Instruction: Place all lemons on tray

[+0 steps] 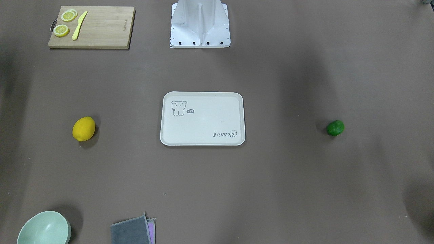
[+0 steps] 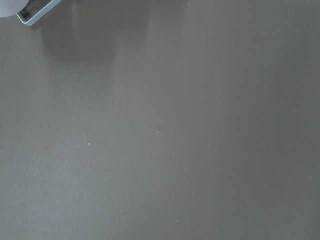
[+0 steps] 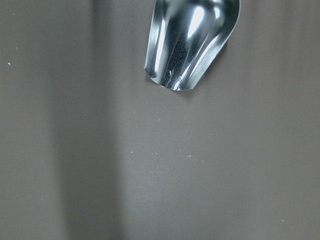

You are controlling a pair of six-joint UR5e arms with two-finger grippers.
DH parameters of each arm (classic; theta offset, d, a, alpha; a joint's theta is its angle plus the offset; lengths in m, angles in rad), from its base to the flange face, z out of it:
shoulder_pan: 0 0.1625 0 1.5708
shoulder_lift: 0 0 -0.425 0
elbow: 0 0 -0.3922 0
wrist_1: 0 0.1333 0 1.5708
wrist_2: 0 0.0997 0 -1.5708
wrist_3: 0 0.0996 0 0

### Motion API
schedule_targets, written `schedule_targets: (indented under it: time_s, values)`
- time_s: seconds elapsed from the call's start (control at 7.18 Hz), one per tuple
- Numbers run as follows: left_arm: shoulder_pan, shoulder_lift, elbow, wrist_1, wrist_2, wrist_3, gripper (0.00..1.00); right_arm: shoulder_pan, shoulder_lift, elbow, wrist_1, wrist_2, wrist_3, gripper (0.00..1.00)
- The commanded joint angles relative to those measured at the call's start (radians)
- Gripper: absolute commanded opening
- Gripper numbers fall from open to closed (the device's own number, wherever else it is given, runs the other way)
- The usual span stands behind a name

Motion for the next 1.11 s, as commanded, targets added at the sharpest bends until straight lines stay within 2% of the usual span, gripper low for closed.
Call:
schedule_targets:
  time_s: [0.0, 0.42, 0.7, 0.98]
  values:
    - [0.002, -0.002, -0.003, 0.003, 0.003, 0.001, 0.98, 0.0, -0.004, -0.007, 0.0, -0.001, 0.007, 1.0]
    - [0.011, -0.011, -0.003, 0.002, 0.011, -0.009, 0.98, 0.0, -0.001, 0.007, 0.0, 0.004, 0.01, 1.0]
    - [0.017, -0.015, -0.031, 0.002, 0.0, -0.026, 0.98, 0.0, 0.008, 0.014, 0.0, 0.039, 0.021, 1.0]
    - [0.116, -0.041, -0.084, -0.001, -0.003, -0.197, 0.98, -0.037, 0.039, 0.021, 0.002, 0.085, 0.049, 1.0]
